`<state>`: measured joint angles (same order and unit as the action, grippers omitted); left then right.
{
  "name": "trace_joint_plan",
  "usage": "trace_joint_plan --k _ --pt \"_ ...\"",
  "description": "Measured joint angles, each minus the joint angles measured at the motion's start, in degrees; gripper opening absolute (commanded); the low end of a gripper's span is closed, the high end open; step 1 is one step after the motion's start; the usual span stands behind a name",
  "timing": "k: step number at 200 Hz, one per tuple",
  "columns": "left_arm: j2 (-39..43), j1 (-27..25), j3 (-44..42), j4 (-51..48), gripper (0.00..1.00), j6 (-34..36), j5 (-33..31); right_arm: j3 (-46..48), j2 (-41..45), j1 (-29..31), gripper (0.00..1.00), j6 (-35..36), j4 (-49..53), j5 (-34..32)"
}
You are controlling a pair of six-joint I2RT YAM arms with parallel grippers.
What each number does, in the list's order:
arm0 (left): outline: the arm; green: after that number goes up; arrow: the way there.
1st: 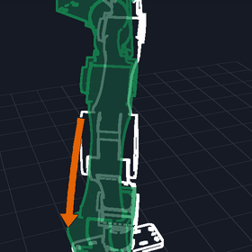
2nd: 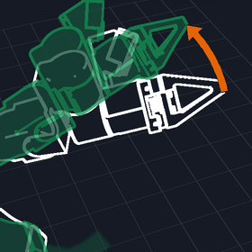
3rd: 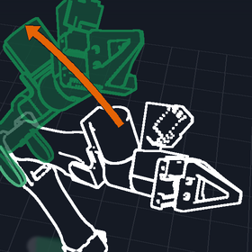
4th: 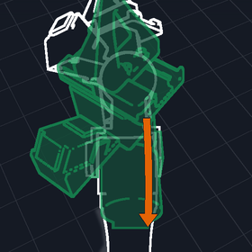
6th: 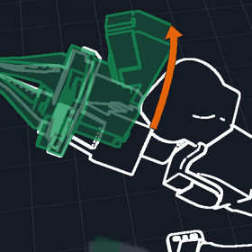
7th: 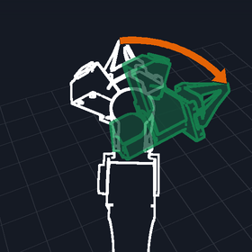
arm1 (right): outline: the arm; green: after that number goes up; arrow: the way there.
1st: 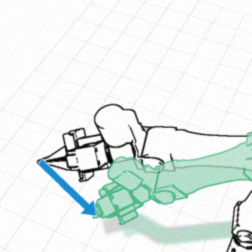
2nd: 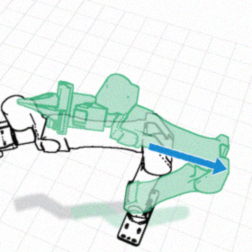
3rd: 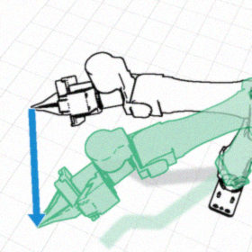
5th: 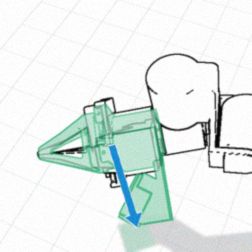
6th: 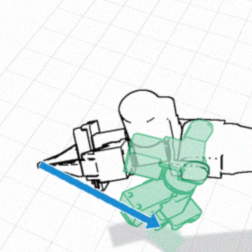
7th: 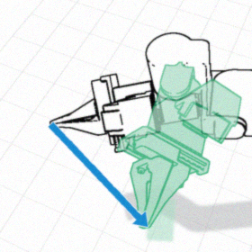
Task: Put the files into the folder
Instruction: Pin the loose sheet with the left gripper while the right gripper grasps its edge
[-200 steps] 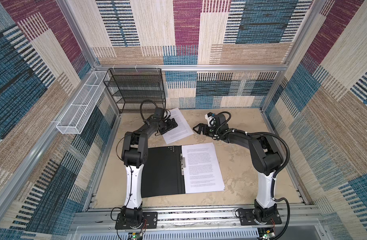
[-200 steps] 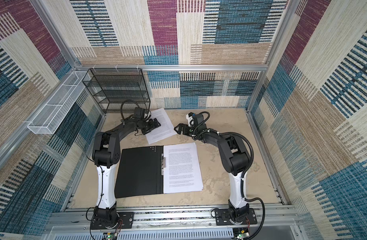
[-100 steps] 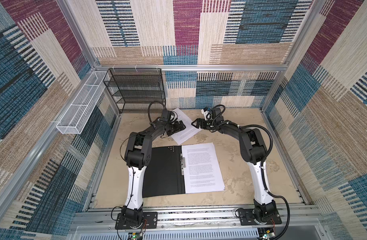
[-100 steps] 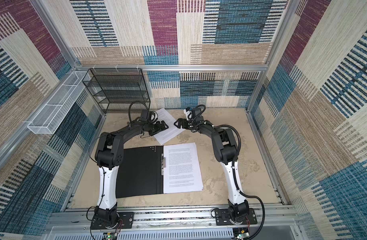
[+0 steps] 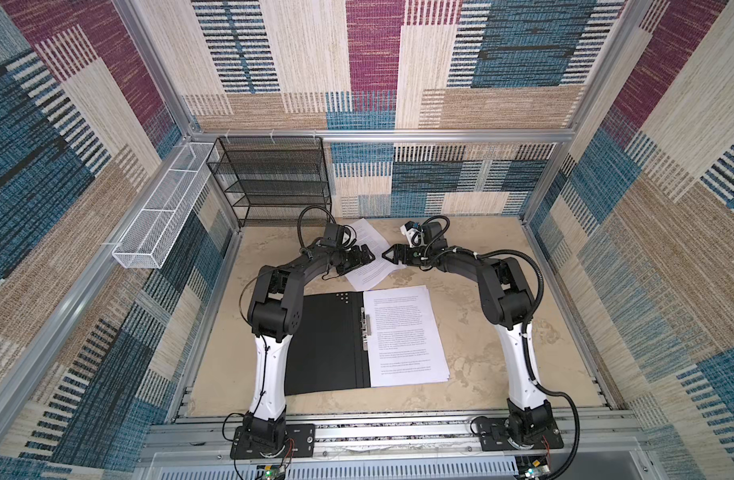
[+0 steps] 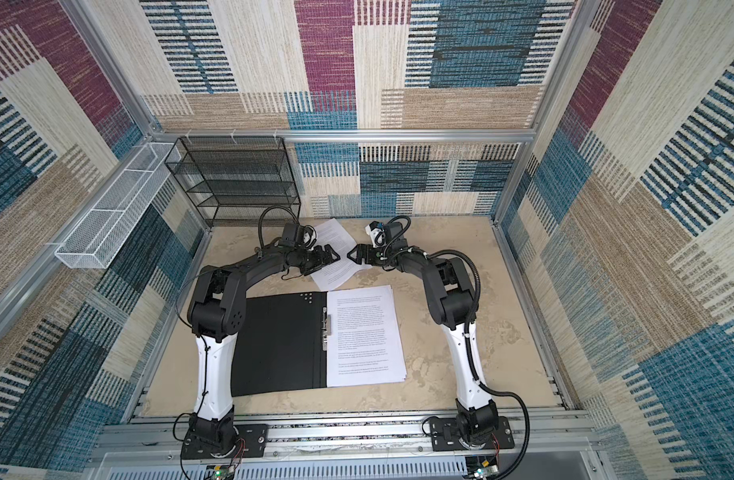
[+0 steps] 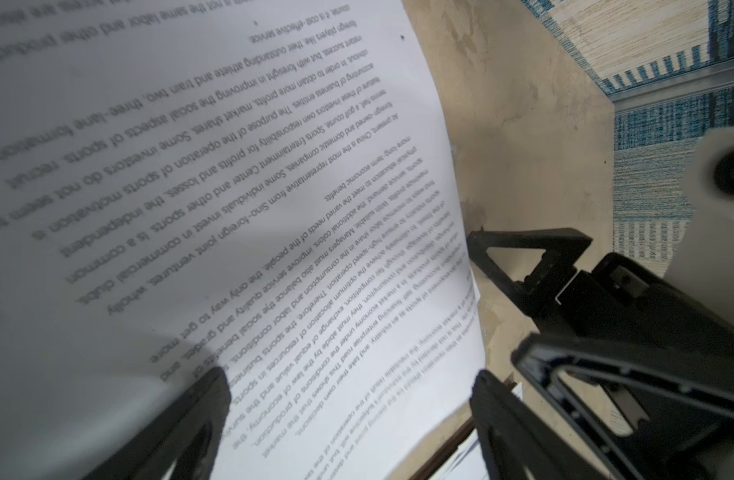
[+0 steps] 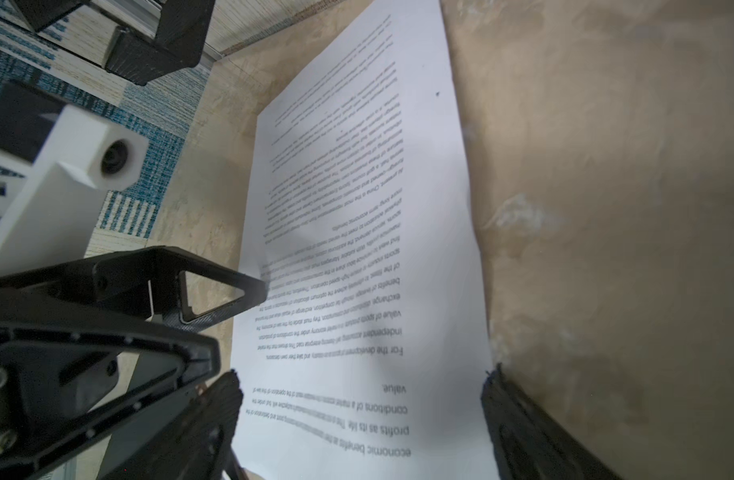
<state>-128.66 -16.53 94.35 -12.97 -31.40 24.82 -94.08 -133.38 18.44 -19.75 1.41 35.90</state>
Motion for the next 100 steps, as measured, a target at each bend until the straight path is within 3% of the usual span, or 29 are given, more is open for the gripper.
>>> trace_joint_plan --k 56,100 --pt "-1.4 -0.3 1.4 0.1 0.93 0.1 2.6 16.7 9.6 0.0 0.93 -3.4 -6.4 3.1" --pt "-3.3 -1.5 3.8 0.1 0.93 1.3 4.7 20.9 13.8 -2.2 0.95 -5.7 -5.4 1.8"
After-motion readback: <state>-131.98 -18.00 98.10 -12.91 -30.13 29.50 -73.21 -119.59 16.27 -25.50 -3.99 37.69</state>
